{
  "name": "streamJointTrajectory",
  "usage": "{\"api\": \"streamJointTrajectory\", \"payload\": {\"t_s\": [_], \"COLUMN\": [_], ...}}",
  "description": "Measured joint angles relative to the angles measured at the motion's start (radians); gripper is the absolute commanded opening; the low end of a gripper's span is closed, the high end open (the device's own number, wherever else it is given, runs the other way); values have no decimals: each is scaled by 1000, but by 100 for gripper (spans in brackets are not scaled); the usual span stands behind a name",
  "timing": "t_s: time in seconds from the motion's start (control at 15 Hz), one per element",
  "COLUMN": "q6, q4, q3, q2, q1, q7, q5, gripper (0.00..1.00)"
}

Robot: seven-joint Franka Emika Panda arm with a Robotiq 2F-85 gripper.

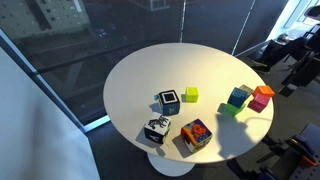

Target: Pick up the blue block and put it on the table

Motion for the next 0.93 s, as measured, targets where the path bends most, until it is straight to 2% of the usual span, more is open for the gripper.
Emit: {"api": "streamJointTrajectory", "payload": {"t_s": [0.47, 0.93], "q6": [0, 45], "q4": [0, 19], "q3": [2, 51], "q2": [1, 51], "q1": [-1, -21], "q7": [0, 19], "q5": [0, 0], "gripper": [100, 100]}}
